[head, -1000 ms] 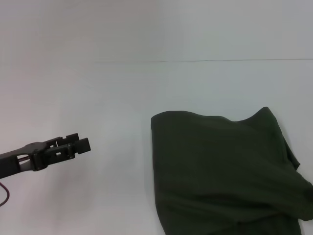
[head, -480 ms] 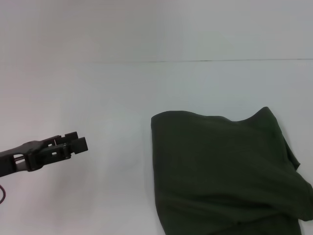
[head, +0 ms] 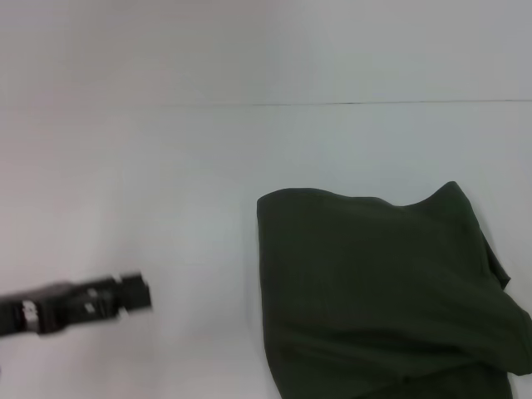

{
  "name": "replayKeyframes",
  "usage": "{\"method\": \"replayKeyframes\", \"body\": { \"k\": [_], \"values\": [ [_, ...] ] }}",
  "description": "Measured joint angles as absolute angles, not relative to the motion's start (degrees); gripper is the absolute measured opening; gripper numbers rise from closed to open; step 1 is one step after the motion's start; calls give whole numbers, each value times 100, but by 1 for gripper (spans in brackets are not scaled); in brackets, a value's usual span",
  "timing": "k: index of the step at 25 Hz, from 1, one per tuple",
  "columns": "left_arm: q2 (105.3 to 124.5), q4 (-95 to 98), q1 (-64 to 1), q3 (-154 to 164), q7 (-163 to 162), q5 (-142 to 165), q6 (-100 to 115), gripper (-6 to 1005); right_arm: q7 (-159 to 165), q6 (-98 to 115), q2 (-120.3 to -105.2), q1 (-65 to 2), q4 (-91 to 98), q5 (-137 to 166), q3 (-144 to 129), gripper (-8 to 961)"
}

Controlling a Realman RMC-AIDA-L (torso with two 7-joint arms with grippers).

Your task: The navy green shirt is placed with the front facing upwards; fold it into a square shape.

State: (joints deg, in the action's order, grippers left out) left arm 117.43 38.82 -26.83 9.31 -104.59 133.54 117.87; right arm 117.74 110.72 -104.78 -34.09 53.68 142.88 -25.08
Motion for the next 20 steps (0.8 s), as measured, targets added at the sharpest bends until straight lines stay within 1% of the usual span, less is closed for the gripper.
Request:
{"method": "replayKeyframes", "body": {
  "k": [1,5,9,13,16,20],
  "values": [
    [11759,3896,-2670,1086,-10491,13356,11792,947,11791,11060,-10469,-3410,5439,14162,-2420,834],
    [11848,3953,-2707,2001,-10834,13409,11786,947,11942,10919,-10467,-3392,5632,13557,-1951,833],
    [11996,3916,-2852,2500,-11061,13439,11650,947,12028,10637,-10515,-3297,5603,12684,-1530,833],
    [12152,3772,-3004,3398,-11562,13464,10913,947,12031,10182,-10618,-3159,5570,12107,-1431,832],
    [12174,3646,-3125,3632,-11913,13465,10670,947,12022,9845,-10715,-3112,5568,11889,-1442,833],
    [12192,3461,-3341,3866,-12664,13494,10272,948,11971,9507,-10808,-3100,5568,11758,-1437,834]
  ]
}}
